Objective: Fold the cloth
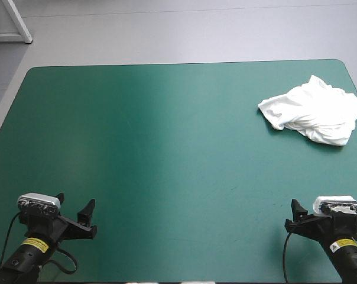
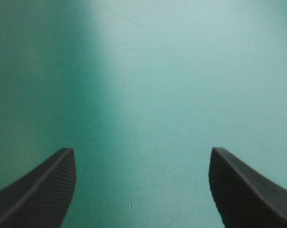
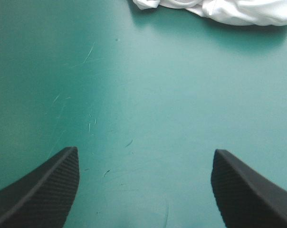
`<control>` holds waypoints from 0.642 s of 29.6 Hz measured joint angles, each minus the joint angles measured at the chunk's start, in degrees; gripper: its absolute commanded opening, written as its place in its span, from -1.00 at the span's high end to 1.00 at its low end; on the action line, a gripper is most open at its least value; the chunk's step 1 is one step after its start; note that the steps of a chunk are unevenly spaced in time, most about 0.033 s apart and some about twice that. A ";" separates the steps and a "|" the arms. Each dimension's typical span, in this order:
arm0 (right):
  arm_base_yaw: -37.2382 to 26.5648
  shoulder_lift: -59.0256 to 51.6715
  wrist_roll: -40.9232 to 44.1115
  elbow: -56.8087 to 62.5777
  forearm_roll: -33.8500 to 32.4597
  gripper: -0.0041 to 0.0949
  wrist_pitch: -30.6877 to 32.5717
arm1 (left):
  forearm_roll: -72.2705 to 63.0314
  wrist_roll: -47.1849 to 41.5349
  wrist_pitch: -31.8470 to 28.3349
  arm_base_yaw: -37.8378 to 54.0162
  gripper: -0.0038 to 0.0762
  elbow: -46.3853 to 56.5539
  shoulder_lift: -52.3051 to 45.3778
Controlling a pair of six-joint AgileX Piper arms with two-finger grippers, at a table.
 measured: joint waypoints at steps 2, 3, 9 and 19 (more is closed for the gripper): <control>0.00 0.00 0.00 0.00 -0.05 -0.53 0.00 | 0.00 0.00 -0.09 0.00 -0.51 0.00 0.00; 0.00 0.00 0.00 0.00 -0.05 -0.53 0.00 | 0.00 0.00 -0.09 0.00 -0.51 0.00 -0.06; 0.00 0.00 0.00 0.00 -0.05 -0.53 0.00 | 0.00 0.00 -0.15 0.00 -0.51 0.00 -0.10; 0.00 0.00 0.00 -0.92 -0.25 -0.56 0.77 | 0.00 0.00 -0.50 0.00 -0.51 0.00 -0.10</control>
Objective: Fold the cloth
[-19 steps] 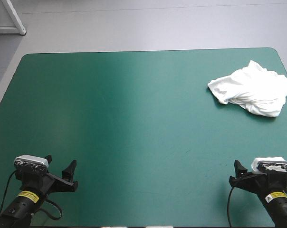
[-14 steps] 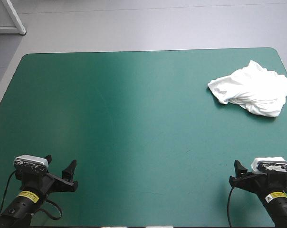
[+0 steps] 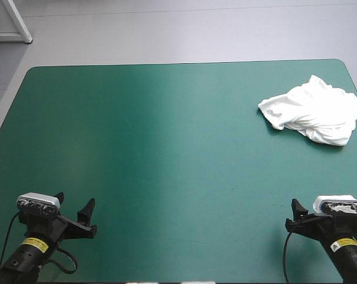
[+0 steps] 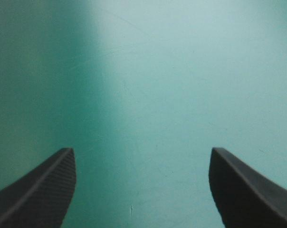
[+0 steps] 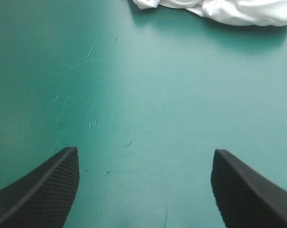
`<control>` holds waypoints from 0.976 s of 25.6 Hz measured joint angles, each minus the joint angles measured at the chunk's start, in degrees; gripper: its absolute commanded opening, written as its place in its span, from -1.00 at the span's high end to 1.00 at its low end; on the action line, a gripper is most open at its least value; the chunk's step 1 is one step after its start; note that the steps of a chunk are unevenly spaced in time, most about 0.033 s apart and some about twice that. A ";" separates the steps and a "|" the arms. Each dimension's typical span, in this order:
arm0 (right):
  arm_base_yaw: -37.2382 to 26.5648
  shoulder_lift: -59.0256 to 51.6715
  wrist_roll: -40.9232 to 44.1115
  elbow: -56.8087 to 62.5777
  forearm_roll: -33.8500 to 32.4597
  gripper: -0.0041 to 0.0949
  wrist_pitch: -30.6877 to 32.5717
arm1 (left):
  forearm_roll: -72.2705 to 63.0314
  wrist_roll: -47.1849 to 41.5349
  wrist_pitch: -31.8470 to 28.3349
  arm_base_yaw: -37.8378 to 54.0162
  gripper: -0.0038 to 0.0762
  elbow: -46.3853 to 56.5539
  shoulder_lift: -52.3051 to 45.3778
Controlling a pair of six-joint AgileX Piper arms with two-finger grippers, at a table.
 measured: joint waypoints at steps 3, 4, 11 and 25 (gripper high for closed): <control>0.00 0.65 0.68 -4.43 -0.96 -0.56 1.23 | 0.00 0.00 -0.04 0.00 -0.51 0.00 0.00; 0.00 1.65 1.23 -6.96 -1.73 -0.56 1.70 | 0.00 0.05 -0.04 0.00 -0.51 0.00 0.00; 0.00 19.64 5.92 -28.98 -8.62 -0.55 8.68 | 0.00 0.05 0.01 0.00 -0.51 0.00 0.00; -3.73 72.83 16.31 -73.62 -15.79 -0.55 20.17 | -2.81 0.05 0.21 0.00 -0.51 -1.39 0.00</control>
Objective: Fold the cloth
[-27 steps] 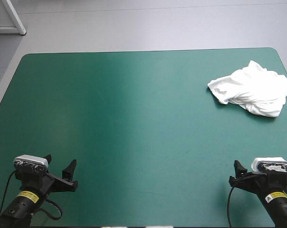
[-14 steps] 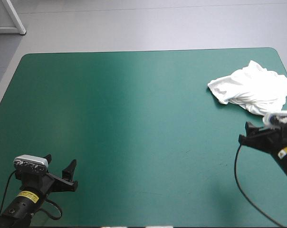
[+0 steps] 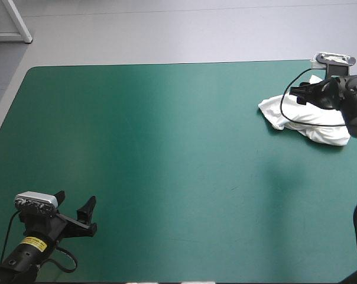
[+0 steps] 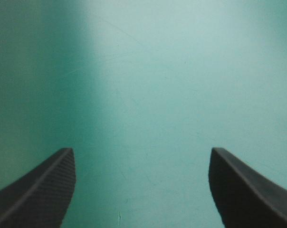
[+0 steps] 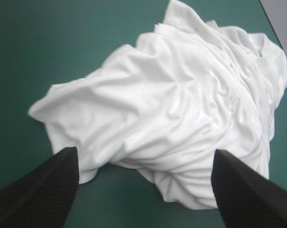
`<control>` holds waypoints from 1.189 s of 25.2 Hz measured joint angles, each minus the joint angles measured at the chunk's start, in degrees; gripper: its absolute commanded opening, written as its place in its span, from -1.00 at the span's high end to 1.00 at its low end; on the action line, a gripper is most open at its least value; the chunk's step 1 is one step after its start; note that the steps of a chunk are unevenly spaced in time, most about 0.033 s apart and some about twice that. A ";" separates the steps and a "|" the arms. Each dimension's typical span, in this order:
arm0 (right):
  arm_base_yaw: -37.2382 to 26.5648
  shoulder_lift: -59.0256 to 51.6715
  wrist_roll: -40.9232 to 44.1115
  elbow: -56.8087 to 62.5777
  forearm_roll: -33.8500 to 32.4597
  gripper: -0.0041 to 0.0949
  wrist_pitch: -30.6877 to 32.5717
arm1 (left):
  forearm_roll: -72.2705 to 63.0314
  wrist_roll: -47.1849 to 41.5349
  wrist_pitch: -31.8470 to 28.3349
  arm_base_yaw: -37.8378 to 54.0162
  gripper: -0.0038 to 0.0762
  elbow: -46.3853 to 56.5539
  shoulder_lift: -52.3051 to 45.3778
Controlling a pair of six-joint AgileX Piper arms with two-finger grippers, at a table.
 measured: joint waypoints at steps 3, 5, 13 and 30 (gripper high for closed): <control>-3.58 11.31 0.44 -8.13 -0.31 -0.55 5.16 | 0.00 0.00 0.00 0.00 -0.51 -0.04 0.00; -4.36 16.70 1.32 -11.17 -1.26 -0.55 5.29 | 0.00 0.00 0.00 0.00 -0.51 -0.11 0.00; -4.54 28.92 0.69 -17.52 2.45 0.12 4.22 | -0.05 1.46 0.00 0.00 -0.51 -0.16 0.00; 4.59 33.01 -28.62 -26.88 24.74 0.95 6.44 | -0.05 1.46 -0.69 0.00 -0.51 -0.27 0.00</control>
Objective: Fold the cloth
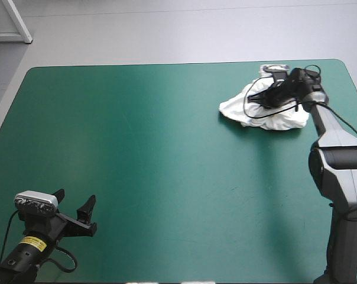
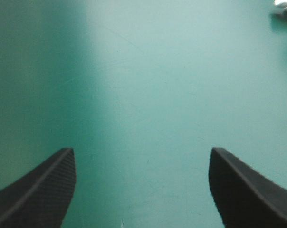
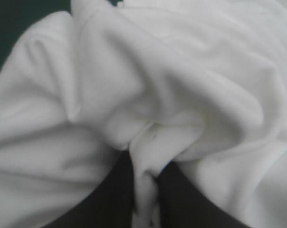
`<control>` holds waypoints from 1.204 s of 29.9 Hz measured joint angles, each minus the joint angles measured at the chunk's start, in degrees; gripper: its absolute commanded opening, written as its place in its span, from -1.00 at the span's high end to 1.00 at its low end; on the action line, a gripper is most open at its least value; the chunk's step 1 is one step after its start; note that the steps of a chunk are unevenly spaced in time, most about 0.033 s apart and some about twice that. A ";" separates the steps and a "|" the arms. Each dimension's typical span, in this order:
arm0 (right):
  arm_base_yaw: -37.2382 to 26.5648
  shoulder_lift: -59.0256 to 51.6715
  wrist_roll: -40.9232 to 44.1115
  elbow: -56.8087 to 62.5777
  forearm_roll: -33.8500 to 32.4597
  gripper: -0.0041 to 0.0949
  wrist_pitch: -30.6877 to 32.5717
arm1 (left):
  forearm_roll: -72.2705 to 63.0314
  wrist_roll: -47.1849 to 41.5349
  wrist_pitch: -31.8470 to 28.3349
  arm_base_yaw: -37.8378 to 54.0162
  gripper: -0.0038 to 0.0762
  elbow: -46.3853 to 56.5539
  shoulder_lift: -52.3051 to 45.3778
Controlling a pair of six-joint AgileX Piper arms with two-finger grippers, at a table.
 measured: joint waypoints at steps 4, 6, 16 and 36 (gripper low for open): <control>8.92 0.00 -4.73 -4.94 -0.84 0.95 7.71 | 0.00 0.02 -0.70 0.00 -0.51 0.00 0.00; 14.18 0.00 -7.20 -6.85 -2.36 0.95 11.15 | 0.00 0.02 -0.92 0.00 -0.51 0.00 0.00; 33.38 0.00 -10.59 -9.25 -4.92 0.95 17.59 | 0.06 0.02 -1.23 0.00 -0.51 0.00 0.00; 42.77 -4.38 11.30 -16.76 -19.52 -0.76 20.42 | 0.06 0.02 -1.29 0.00 -0.51 -0.06 0.00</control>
